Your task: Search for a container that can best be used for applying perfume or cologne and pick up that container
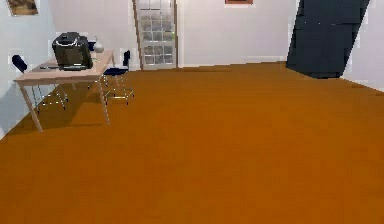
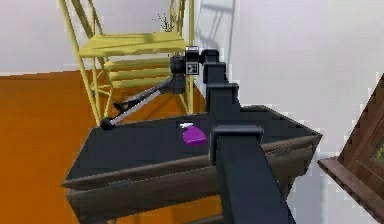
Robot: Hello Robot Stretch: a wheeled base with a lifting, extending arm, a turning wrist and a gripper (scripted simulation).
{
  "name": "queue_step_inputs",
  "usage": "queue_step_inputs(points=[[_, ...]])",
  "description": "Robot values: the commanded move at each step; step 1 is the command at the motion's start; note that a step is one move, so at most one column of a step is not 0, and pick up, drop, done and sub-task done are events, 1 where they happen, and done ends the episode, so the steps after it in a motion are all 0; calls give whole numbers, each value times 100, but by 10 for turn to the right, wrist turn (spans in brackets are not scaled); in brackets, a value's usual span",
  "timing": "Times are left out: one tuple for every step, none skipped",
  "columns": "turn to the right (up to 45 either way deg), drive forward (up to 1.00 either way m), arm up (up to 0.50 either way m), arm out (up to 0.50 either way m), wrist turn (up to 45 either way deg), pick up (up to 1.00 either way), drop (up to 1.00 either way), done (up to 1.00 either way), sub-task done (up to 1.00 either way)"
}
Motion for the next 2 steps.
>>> queue_step_inputs(points=[[0,0,0,0,450,0,0,0,0],[0,0,0,0,450,0,0,0,0]])
